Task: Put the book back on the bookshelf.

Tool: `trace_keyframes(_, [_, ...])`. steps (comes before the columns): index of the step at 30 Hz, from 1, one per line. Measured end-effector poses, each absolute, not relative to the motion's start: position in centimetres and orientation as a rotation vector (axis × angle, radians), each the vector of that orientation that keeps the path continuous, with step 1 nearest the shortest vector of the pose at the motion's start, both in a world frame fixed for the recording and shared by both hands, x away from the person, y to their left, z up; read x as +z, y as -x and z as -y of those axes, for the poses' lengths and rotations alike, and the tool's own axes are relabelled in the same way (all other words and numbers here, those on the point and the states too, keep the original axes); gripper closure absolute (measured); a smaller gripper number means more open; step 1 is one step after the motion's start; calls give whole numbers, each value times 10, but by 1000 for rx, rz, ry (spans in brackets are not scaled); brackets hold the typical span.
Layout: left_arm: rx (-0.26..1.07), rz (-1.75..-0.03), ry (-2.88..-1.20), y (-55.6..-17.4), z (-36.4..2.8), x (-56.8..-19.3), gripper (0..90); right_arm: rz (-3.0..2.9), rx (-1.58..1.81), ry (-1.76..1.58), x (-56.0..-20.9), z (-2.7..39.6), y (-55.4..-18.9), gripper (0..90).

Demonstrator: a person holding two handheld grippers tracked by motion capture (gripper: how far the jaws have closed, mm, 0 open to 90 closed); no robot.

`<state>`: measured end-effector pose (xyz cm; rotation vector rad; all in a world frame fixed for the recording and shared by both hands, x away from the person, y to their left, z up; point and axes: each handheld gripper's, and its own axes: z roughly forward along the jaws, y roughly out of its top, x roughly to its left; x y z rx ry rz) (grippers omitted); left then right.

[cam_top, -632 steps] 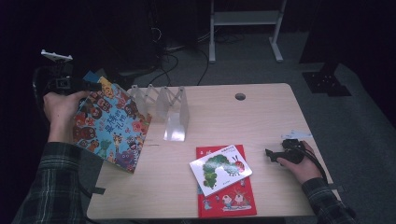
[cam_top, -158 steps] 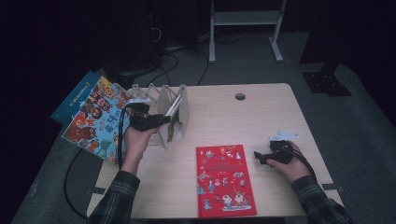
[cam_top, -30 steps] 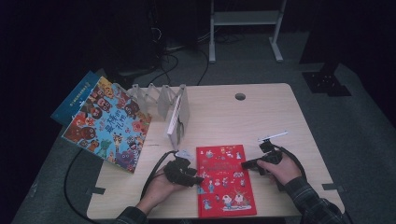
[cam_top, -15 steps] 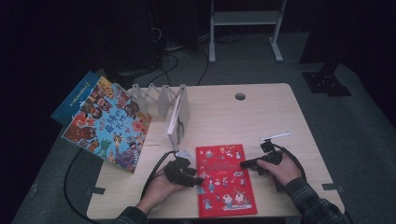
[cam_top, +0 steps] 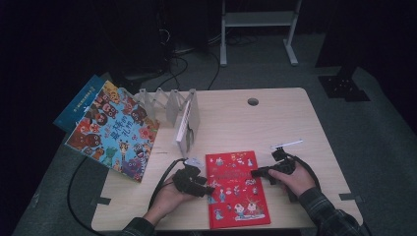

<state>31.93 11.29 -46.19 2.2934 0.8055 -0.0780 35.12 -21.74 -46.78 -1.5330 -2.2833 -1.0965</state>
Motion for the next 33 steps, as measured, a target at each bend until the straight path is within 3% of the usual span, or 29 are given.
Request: trace_keyframes(33, [-58,-817,-2283,-320,-112,-463,409,2096,-1007,1596,-470,223,-361,548])
